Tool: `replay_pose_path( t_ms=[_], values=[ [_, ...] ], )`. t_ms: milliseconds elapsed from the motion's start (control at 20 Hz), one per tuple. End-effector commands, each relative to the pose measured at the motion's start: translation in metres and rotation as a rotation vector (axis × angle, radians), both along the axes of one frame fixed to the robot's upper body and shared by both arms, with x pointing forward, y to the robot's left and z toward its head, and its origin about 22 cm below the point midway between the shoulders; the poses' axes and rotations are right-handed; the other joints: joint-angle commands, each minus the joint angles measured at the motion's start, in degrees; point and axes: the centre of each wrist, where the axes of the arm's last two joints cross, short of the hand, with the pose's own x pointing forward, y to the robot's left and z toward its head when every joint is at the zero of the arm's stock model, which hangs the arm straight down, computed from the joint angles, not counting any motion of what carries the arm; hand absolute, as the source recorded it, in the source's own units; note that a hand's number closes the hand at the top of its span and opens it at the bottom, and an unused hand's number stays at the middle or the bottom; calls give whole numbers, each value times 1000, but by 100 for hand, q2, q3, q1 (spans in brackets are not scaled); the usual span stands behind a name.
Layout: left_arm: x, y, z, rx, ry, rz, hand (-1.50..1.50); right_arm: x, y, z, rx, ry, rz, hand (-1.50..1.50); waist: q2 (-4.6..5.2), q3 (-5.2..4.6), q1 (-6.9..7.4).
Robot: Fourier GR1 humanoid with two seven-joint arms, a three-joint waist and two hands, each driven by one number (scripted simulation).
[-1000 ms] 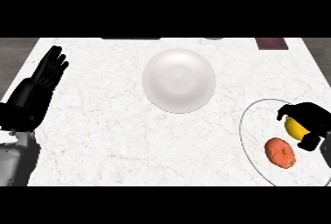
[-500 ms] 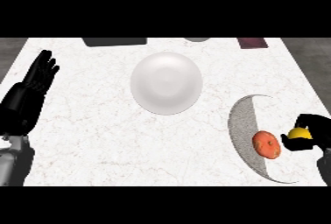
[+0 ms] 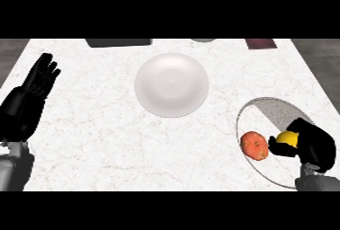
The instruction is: Pick the lemon from the placemat and place it in the plate
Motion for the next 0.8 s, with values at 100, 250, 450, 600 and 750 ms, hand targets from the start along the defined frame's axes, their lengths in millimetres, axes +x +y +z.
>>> replay_pose_path(
  t_ms=[100, 250, 450, 600, 750],
  values=[
    [-3, -2, 1, -2, -13, -23, 0, -19, 82, 69, 75, -280, 113, 150, 39, 35, 164],
    [7, -11, -8, -11, -1, -32, 0, -26, 123, 110, 175, -409, 180, 150, 92, 40, 182],
    [8, -21, 15, -9, -9, -66, 0, -51, 158, 140, 211, -439, 214, 150, 119, 59, 360],
    [5, -9, -5, -4, -35, -75, 0, -35, 178, 167, 195, -440, 256, 150, 150, 57, 432],
    [20, -11, 13, -13, -16, -79, 0, 0, 203, 176, 191, -427, 257, 150, 163, 61, 474]
  ],
)
